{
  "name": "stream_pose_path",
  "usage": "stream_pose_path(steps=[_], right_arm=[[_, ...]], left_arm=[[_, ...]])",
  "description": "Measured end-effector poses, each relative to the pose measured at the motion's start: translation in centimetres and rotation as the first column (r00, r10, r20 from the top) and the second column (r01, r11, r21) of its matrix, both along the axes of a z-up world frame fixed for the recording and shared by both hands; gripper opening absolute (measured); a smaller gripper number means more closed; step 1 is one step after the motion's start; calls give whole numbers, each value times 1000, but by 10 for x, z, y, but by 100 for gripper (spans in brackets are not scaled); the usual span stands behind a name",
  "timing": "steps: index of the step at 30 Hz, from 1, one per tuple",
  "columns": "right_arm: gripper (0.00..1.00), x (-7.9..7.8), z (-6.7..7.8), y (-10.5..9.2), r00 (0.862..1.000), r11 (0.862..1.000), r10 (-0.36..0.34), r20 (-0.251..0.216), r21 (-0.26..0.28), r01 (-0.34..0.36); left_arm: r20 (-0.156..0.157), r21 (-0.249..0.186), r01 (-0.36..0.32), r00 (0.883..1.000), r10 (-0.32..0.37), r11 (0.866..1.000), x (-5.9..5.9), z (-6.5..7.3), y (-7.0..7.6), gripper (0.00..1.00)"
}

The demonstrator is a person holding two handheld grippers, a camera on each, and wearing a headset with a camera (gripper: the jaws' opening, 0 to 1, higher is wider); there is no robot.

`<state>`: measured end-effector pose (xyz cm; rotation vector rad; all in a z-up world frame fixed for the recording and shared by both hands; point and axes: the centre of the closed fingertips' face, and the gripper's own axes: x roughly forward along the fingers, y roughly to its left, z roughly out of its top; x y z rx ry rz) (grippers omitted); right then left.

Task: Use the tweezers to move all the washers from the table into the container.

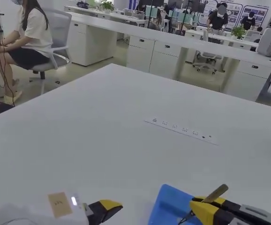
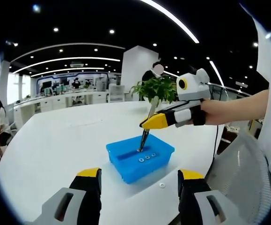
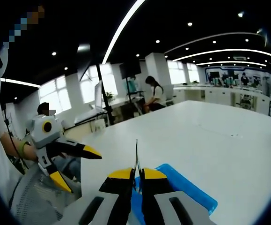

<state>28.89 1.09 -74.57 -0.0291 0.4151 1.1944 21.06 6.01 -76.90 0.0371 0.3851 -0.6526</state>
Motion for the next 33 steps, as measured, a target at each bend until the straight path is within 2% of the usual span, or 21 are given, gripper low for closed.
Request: stream_pose_path(steps=[13, 21, 28, 33], right_arm=[[3, 20, -31, 3, 999, 998, -11, -35, -57, 9], [3, 24, -50, 1, 998, 995, -14, -57, -98, 8], [3, 33, -65, -3, 991, 992, -67, -114, -112, 55], [3, 34, -74, -1, 991, 989, -65, -115, -140, 49]], left_arm=[[-8, 8, 9, 1000, -9, 1000, 0, -3, -1, 66], [-16, 13, 19, 1000, -18, 1000, -1, -5, -2, 66], [-17, 16, 18, 1000, -18, 1000, -1, -6, -2, 66], [-18, 17, 19, 1000, -18, 1000, -1, -6, -2, 66]])
